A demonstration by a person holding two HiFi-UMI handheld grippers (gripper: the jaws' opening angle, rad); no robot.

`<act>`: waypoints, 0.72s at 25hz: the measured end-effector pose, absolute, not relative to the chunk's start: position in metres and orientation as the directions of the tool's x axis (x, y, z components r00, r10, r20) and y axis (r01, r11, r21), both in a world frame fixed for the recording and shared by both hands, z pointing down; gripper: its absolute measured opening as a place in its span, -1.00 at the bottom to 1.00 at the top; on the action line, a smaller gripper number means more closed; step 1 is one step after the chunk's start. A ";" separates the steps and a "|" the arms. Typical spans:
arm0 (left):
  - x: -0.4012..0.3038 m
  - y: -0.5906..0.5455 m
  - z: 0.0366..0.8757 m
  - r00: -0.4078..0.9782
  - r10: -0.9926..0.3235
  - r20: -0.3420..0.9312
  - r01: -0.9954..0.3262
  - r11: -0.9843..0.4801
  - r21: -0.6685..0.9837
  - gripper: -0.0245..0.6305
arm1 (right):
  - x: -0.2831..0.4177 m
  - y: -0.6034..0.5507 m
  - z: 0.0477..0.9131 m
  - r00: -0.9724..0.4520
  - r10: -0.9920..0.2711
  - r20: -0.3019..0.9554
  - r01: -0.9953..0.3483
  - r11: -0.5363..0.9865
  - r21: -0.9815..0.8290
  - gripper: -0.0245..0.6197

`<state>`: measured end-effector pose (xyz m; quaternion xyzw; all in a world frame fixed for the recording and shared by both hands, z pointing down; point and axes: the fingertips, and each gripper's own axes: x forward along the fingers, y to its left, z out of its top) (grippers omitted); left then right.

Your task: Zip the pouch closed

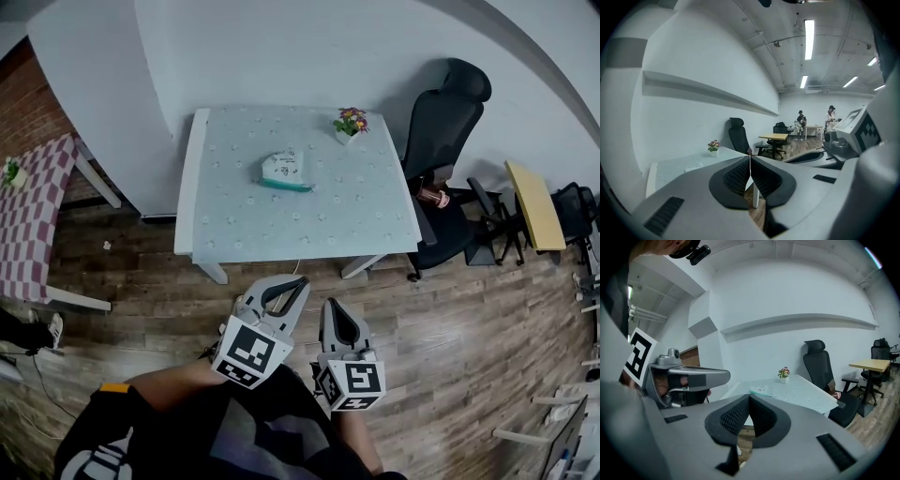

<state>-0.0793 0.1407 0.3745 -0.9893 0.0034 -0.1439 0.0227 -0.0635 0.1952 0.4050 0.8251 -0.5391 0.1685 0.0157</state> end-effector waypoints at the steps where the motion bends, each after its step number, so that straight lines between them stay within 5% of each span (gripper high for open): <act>1: -0.070 0.139 0.377 0.958 0.002 0.286 0.014 -0.999 -0.041 -0.89 | -0.057 0.193 0.408 0.369 -0.878 0.305 -0.892 -0.426 -0.148 -0.88; 18: 0.023 0.003 0.401 0.952 0.034 0.304 0.037 -0.999 -0.004 -0.89 | 0.049 0.068 0.417 0.411 -0.802 0.434 -0.892 -0.452 0.010 -0.87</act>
